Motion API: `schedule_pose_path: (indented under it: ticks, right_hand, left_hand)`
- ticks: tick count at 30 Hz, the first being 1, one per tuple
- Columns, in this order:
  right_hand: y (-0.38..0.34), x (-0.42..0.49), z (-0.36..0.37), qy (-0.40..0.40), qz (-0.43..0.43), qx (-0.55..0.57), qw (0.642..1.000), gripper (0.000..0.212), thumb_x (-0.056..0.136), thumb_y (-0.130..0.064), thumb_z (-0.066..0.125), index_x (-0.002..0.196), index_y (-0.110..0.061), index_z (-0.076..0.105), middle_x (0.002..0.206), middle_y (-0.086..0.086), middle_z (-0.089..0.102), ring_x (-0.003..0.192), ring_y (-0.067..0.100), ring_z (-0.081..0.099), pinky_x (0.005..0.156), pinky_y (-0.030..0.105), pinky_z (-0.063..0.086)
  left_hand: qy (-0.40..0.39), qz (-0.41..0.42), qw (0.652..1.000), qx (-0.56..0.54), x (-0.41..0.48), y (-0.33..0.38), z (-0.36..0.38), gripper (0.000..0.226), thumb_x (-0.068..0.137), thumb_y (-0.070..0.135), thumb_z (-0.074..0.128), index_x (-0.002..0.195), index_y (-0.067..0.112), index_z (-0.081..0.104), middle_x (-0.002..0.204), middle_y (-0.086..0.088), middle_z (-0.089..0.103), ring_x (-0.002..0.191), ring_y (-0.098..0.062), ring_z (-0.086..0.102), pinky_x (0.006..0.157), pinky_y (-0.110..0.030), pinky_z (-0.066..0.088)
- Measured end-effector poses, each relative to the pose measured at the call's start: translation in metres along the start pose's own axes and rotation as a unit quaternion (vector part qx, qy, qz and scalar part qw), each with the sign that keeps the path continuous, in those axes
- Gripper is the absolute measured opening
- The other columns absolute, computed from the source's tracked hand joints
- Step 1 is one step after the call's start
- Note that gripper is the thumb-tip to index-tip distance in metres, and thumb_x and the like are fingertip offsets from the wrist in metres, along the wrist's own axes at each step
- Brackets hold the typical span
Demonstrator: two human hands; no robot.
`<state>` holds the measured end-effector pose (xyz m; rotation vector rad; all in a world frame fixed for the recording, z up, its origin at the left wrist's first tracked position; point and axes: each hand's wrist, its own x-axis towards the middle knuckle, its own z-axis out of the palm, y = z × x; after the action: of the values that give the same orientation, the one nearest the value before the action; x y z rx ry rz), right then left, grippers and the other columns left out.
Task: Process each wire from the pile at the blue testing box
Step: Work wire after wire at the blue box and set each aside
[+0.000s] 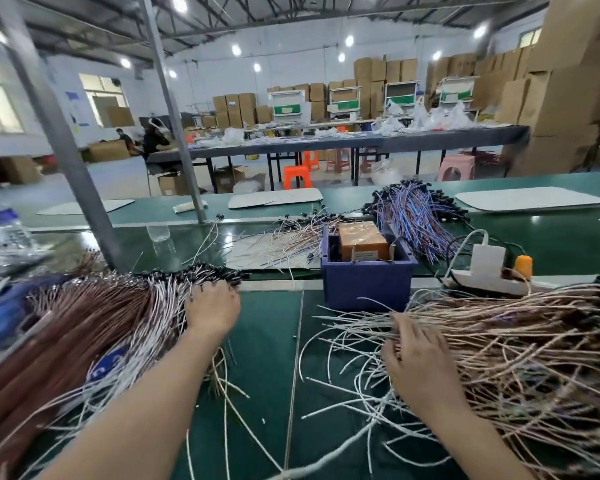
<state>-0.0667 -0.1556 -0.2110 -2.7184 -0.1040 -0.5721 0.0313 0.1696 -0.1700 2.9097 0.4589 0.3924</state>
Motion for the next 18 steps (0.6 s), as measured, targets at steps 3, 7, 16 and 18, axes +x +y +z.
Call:
schedule_pose_path:
  ticks: [3, 7, 16, 18]
  right_hand:
    - [0.004, -0.002, 0.010, 0.003, 0.012, 0.012, 1.000, 0.053, 0.103, -0.038, 0.040, 0.152, -0.018, 0.040, 0.152, 0.002, 0.049, 0.145, 0.015, 0.037, 0.124, 0.030, 0.003]
    - [0.006, -0.001, 0.008, 0.021, 0.013, 0.059, 0.998, 0.044, 0.100, -0.029, 0.047, 0.142, -0.016, 0.052, 0.134, 0.001, 0.063, 0.132, 0.016, 0.048, 0.123, 0.033, 0.020]
    - [0.004, -0.004, 0.004, 0.048, 0.026, 0.139, 0.989, 0.036, 0.099, -0.021, 0.050, 0.134, -0.018, 0.056, 0.112, -0.006, 0.066, 0.117, 0.013, 0.048, 0.112, 0.034, 0.034]
    - [0.004, -0.005, 0.003, 0.048, 0.025, 0.159, 0.986, 0.036, 0.098, -0.021, 0.049, 0.134, -0.019, 0.056, 0.112, -0.007, 0.065, 0.118, 0.013, 0.050, 0.111, 0.034, 0.038]
  left_hand:
    - [-0.065, -0.036, 0.990, 0.120, 0.007, -0.030, -0.007, 0.039, 0.104, 0.037, 0.039, 0.134, 0.015, 0.051, 0.141, -0.013, 0.051, 0.132, -0.032, 0.045, 0.109, -0.046, 0.036]
    - [-0.120, -0.007, 0.975, 0.189, 0.010, -0.038, -0.008, 0.039, 0.104, 0.039, 0.040, 0.136, 0.020, 0.051, 0.148, -0.013, 0.043, 0.138, -0.033, 0.039, 0.114, -0.050, 0.027]
    - [0.011, 0.026, 0.998, 0.062, 0.003, -0.015, 0.003, 0.029, 0.104, 0.019, 0.042, 0.118, 0.010, 0.065, 0.129, -0.012, 0.060, 0.121, -0.030, 0.053, 0.107, -0.047, 0.040]
    - [0.069, 0.022, 0.989, -0.128, 0.006, 0.001, -0.016, 0.028, 0.105, 0.014, 0.043, 0.121, 0.008, 0.065, 0.124, -0.013, 0.064, 0.110, -0.028, 0.060, 0.097, -0.041, 0.049]
